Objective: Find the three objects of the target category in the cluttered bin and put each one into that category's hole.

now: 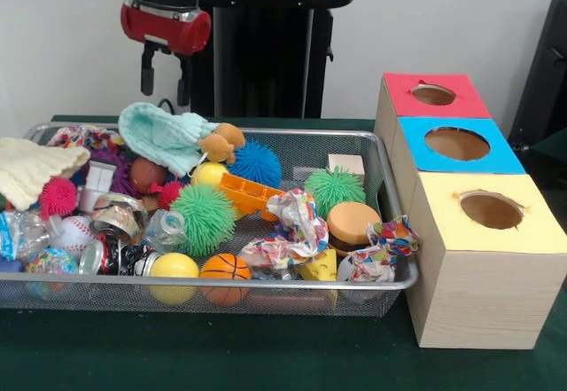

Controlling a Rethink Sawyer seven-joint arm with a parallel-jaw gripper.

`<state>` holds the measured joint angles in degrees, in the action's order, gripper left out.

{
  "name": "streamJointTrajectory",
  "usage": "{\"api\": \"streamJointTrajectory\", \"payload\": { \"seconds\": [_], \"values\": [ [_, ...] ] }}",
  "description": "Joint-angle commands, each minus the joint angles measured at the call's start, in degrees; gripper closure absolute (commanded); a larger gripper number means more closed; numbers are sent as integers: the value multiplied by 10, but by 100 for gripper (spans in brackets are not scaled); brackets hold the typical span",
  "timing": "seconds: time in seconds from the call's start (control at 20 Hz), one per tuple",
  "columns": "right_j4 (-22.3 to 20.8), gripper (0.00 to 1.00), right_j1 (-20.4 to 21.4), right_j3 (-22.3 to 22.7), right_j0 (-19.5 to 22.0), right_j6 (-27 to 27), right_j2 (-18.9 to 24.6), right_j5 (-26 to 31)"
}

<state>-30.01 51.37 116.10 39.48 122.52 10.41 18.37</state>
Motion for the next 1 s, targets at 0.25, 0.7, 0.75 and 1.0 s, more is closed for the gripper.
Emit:
{"api": "streamJointTrajectory", "payload": {
  "seconds": [0.25, 0.7, 0.75, 1.0],
  "values": [
    [23, 0, -50, 35, 16, 42, 53, -62],
    [72, 0, -36, 64, 11, 60, 78, -67],
    [76, 0, -35, 66, 11, 60, 79, -67],
    [99, 0, -16, 75, 9, 55, 90, -55]
  ]
}}
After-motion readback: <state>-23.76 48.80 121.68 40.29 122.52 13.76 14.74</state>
